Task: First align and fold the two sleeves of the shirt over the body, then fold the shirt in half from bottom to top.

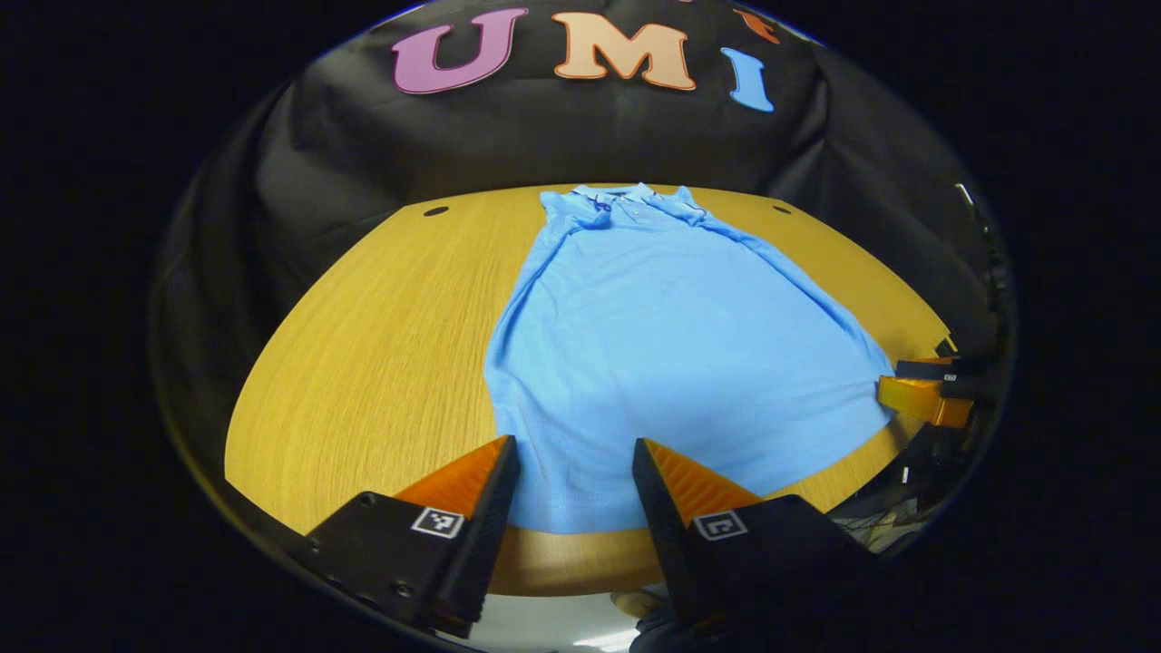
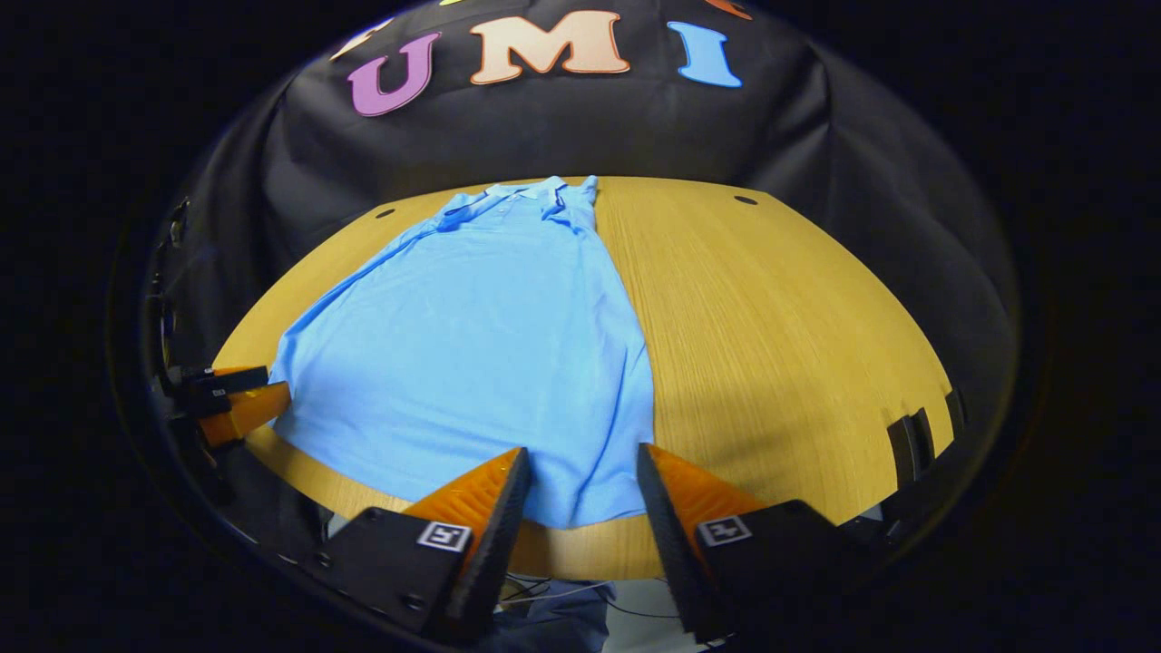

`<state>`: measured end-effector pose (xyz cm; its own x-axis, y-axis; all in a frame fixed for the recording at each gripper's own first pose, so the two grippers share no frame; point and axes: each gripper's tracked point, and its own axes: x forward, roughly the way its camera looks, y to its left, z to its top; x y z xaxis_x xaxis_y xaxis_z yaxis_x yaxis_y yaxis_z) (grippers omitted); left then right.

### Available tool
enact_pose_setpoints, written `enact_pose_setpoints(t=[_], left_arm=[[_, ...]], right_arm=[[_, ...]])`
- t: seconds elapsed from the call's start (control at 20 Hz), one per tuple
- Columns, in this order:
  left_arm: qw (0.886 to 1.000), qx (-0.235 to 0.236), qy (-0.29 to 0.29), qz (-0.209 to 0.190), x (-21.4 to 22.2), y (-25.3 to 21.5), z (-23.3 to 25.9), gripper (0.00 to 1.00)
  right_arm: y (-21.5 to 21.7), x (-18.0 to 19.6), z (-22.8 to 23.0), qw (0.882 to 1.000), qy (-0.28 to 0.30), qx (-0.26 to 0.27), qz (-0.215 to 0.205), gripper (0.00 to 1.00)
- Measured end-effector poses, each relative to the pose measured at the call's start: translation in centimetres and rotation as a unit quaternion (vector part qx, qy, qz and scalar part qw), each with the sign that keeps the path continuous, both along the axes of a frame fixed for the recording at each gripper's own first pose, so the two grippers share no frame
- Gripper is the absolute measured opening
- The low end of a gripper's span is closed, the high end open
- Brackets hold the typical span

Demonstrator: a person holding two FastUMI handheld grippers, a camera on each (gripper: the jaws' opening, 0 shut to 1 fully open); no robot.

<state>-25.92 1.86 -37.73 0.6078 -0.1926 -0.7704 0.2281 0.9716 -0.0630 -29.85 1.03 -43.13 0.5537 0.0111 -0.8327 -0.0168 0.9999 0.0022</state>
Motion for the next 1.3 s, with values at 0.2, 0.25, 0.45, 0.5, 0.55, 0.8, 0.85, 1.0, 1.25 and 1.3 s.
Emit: enact_pose_setpoints(t=[0.2,0.25,0.45,0.5,0.55,0.8,0.85,1.0,1.25,1.3], left_arm=[[1.0,-0.011,-0.016,-0.022,0.0,-1.9,-0.2,0.23],[1.0,-0.012,-0.02,-0.015,0.0,-1.9,-0.1,0.14],[1.0,-0.023,-0.007,0.002,0.1,-2.0,0.0,0.0],[1.0,-0.024,-0.002,0.004,0.2,-2.0,0.0,0.0],[1.0,-0.025,0.003,0.006,0.4,-1.9,-0.1,0.0],[0.999,-0.033,-0.011,0.002,1.9,-2.2,2.3,0.0],[0.999,-0.036,-0.019,0.002,2.5,-2.2,3.3,0.0],[0.998,-0.055,-0.037,0.008,4.3,-2.2,5.7,0.0],[0.995,-0.072,-0.069,0.019,8.1,-1.7,9.6,0.0],[0.995,-0.069,-0.075,0.023,9.0,-1.4,10.1,0.0]], right_arm=[[1.5,-0.2,0.1,1.0,-0.002,0.006,0.009,0.18],[1.8,-0.1,0.1,1.0,-0.002,0.01,0.016,0.09],[1.9,0.0,0.1,1.0,0.002,0.019,0.014,0.03],[1.9,-0.1,0.2,1.0,0.001,0.021,0.012,0.02],[1.9,0.0,0.5,1.0,-0.003,0.02,0.012,0.02],[2.0,1.3,2.8,0.999,-0.029,0.021,0.017,0.03],[2.0,1.9,3.6,0.999,-0.038,0.024,0.014,0.03],[2.3,3.9,6.4,0.997,-0.069,0.033,0.006,0.03],[2.7,9.4,10.9,0.991,-0.125,0.044,0.01,0.03],[2.7,10.5,11.6,0.99,-0.132,0.045,0.013,0.03]])
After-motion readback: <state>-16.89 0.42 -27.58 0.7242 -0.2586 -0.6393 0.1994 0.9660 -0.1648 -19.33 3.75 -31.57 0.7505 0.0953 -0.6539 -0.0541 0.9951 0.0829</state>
